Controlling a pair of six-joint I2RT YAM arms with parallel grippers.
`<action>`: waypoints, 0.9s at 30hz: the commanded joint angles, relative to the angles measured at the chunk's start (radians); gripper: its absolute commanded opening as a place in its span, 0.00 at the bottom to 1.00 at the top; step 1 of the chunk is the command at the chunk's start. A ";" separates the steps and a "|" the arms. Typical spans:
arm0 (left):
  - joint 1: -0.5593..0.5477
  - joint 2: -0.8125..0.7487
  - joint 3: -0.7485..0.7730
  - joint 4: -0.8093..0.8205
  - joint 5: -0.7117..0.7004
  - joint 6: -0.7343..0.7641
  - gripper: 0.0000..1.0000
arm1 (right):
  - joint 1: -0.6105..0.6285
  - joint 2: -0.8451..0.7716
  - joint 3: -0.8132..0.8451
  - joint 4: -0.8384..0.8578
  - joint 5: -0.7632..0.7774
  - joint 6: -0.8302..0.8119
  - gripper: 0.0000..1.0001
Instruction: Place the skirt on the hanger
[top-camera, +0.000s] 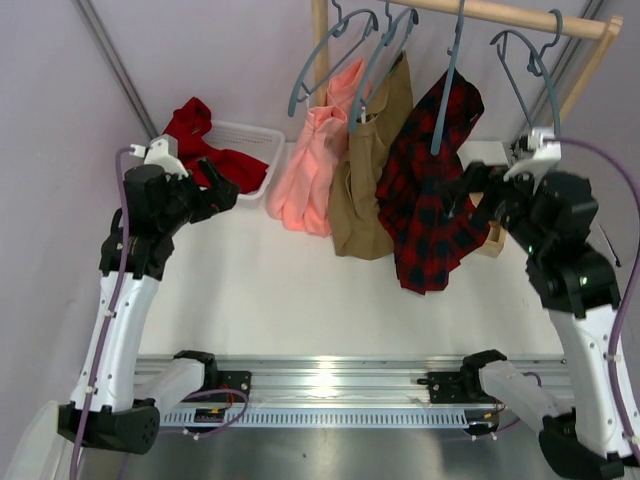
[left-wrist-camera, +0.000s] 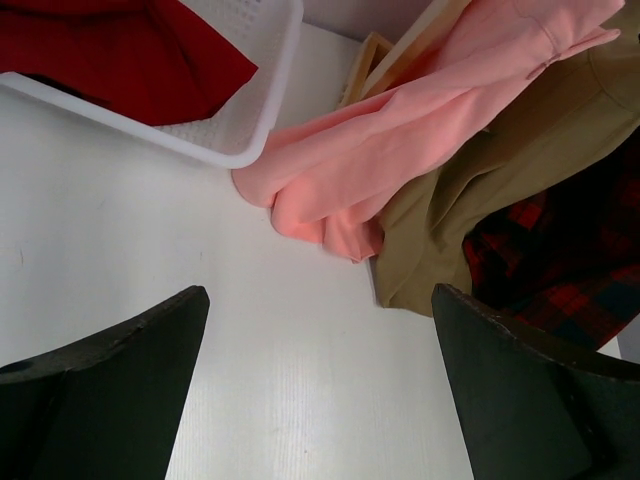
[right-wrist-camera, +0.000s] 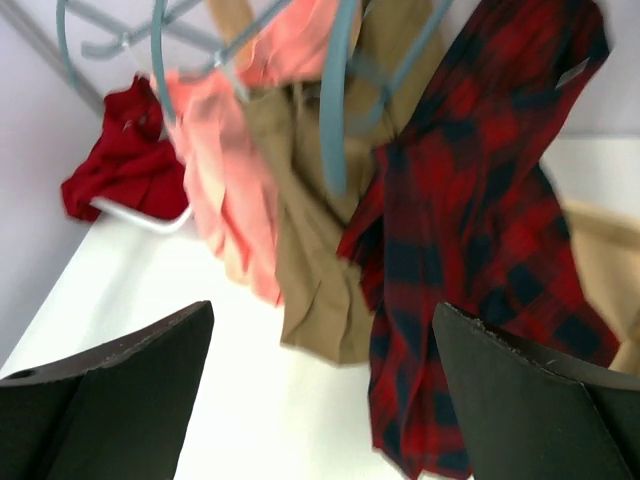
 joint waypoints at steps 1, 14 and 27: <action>0.005 -0.074 -0.030 0.037 -0.019 0.004 0.99 | 0.003 -0.200 -0.218 0.253 -0.103 0.049 0.99; 0.005 -0.212 -0.298 0.034 -0.084 0.010 0.99 | 0.008 -0.685 -0.991 0.460 -0.028 0.263 0.99; 0.005 -0.277 -0.341 0.045 -0.079 0.024 0.99 | 0.007 -0.647 -1.013 0.546 -0.001 0.263 0.99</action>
